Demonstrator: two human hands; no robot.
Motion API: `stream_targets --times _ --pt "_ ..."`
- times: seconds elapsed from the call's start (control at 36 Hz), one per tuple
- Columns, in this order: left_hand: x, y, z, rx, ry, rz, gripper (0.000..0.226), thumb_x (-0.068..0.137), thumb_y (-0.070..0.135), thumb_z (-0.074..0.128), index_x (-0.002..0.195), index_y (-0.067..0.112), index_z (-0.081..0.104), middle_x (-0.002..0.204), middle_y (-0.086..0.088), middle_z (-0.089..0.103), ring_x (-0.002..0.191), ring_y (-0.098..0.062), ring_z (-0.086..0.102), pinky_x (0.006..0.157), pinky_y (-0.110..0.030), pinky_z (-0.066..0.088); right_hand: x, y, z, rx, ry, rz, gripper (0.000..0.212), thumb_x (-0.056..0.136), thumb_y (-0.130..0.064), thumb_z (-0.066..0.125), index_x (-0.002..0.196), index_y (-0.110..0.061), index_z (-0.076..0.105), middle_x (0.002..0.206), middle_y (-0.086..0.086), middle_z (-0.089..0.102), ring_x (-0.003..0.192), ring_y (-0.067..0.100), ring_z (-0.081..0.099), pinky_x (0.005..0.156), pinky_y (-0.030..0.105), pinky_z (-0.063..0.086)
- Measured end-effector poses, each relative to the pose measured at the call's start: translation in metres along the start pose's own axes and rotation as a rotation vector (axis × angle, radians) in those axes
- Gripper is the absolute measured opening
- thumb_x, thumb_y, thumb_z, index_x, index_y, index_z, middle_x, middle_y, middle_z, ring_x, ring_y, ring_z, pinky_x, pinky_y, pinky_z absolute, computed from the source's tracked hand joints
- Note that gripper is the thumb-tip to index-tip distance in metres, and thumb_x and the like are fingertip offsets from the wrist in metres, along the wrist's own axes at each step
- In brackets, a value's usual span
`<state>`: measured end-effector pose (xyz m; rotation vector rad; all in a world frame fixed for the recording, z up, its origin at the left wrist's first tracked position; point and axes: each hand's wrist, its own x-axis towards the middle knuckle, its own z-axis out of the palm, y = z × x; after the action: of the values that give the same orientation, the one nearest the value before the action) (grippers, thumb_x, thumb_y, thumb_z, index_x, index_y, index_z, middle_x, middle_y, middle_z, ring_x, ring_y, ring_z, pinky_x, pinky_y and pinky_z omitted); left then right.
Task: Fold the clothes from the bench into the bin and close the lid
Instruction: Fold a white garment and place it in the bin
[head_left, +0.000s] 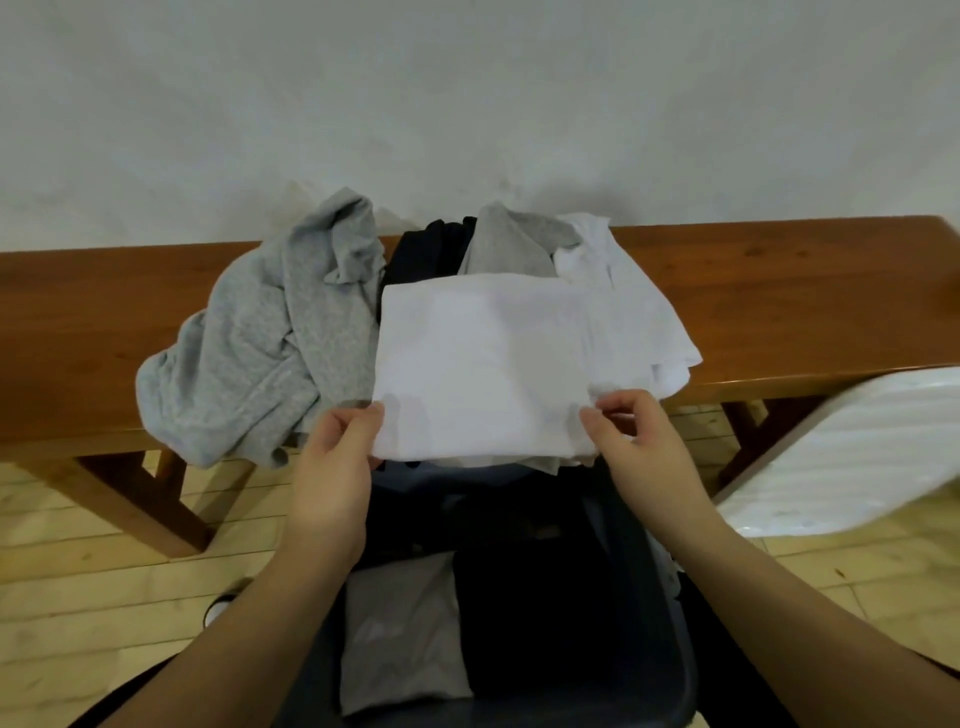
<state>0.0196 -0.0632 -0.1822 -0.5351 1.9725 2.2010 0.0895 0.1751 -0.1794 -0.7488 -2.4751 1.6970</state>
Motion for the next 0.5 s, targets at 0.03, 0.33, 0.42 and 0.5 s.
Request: stream_targets --times 0.03,0.33,0.42,0.5 --pt "0.001 -0.001 0.001 -0.004 0.000 0.008 0.017 0.094 0.022 0.064 0.082 0.014 0.056 0.086 -0.006 0.066 0.089 -0.023 0.061 0.091 -0.043 0.050 0.001 -0.001 0.001 0.014 -0.009 0.045 0.028 0.095 -0.041 0.061 0.118 -0.028 0.051 0.111 -0.015 0.056 0.098 0.000 0.056 0.062 0.010 0.045" --pt "0.007 0.012 0.004 -0.008 -0.267 -0.251 0.009 0.093 0.012 0.061 0.100 0.014 0.067 0.085 0.002 0.068 0.063 -0.008 0.052 0.042 -0.015 0.036 0.010 0.001 0.005 0.207 -0.087 0.334 0.039 0.092 -0.052 0.060 0.115 -0.022 0.054 0.108 0.002 0.060 0.097 0.019 0.061 0.083 0.032 0.054" --pt "0.001 0.023 0.007 -0.056 -0.309 -0.272 0.013 0.092 0.010 0.058 0.100 0.013 0.067 0.085 0.004 0.073 0.067 -0.008 0.062 0.047 -0.016 0.044 0.009 0.005 0.007 0.265 -0.099 0.371 0.036 0.090 -0.054 0.062 0.108 -0.024 0.056 0.108 0.003 0.063 0.097 0.019 0.062 0.085 0.034 0.054" --pt "-0.008 0.039 0.011 -0.142 -0.386 -0.281 0.032 0.085 0.012 0.059 0.116 0.008 0.065 0.100 -0.002 0.074 0.079 -0.014 0.069 0.058 -0.022 0.055 0.008 0.007 0.006 0.438 -0.114 0.462 0.045 0.086 -0.056 0.066 0.118 -0.025 0.058 0.117 -0.002 0.066 0.106 0.022 0.063 0.092 0.040 0.054"
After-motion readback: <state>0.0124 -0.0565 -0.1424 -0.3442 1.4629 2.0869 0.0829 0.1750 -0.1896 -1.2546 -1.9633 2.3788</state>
